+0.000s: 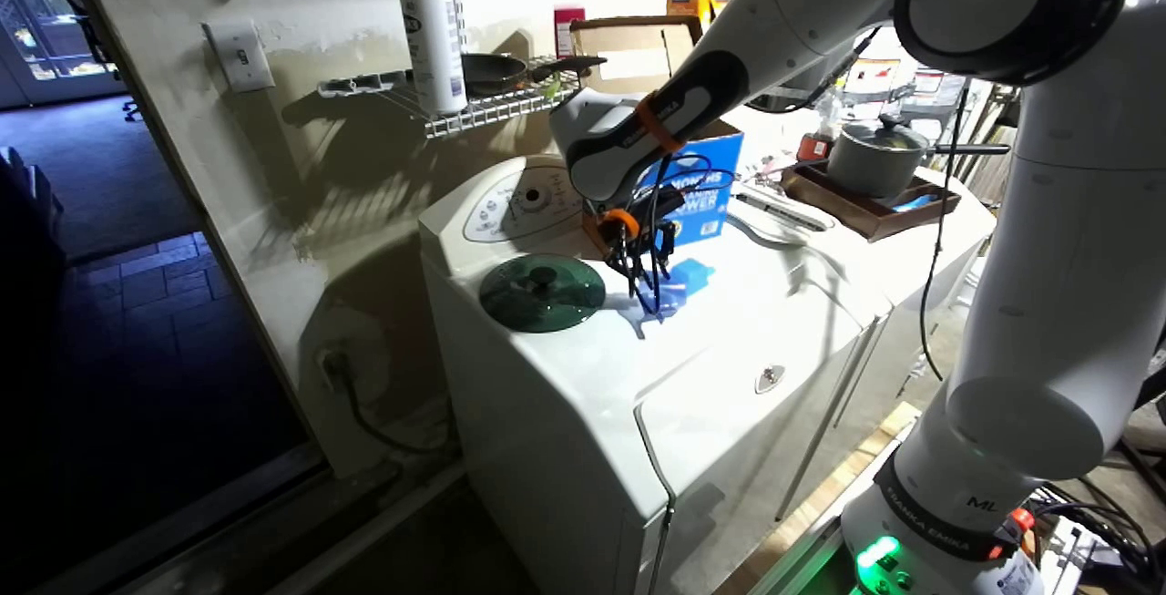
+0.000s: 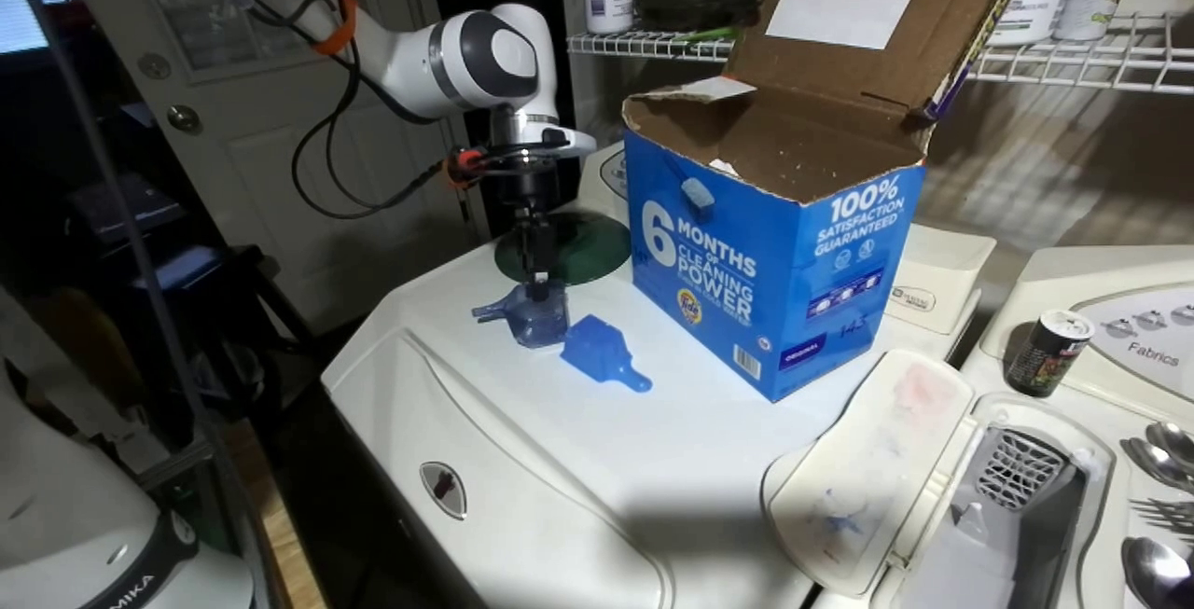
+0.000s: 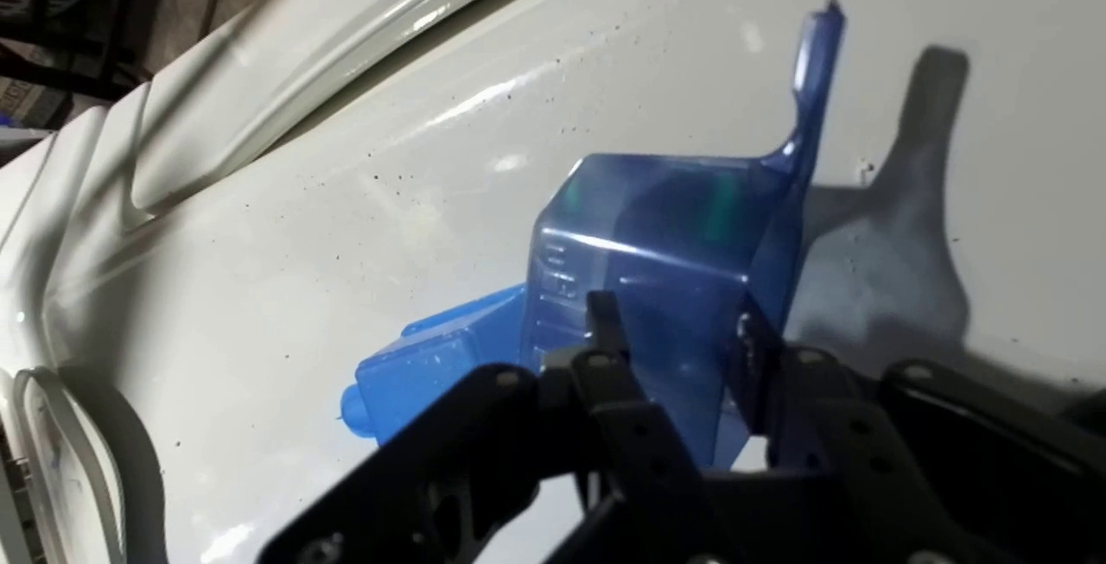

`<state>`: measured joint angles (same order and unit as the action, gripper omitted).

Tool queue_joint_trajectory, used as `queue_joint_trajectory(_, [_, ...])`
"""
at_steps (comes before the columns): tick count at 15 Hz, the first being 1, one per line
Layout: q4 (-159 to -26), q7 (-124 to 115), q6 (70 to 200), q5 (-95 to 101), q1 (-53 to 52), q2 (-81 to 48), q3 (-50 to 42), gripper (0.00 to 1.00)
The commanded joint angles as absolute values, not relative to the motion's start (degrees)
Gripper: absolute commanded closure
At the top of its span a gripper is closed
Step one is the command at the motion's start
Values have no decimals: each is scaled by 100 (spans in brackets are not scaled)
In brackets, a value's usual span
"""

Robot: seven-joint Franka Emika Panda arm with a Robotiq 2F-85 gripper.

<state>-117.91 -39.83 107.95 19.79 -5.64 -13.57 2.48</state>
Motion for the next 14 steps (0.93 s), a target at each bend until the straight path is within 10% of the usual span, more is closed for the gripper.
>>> queue_joint_trajectory(1, [-11660, -4056, 10788, 1585, -630, -1303, 227, 97])
queue_joint_trajectory(14, [-13039, -3701, 12562, 316, -588, -128, 418, 99])
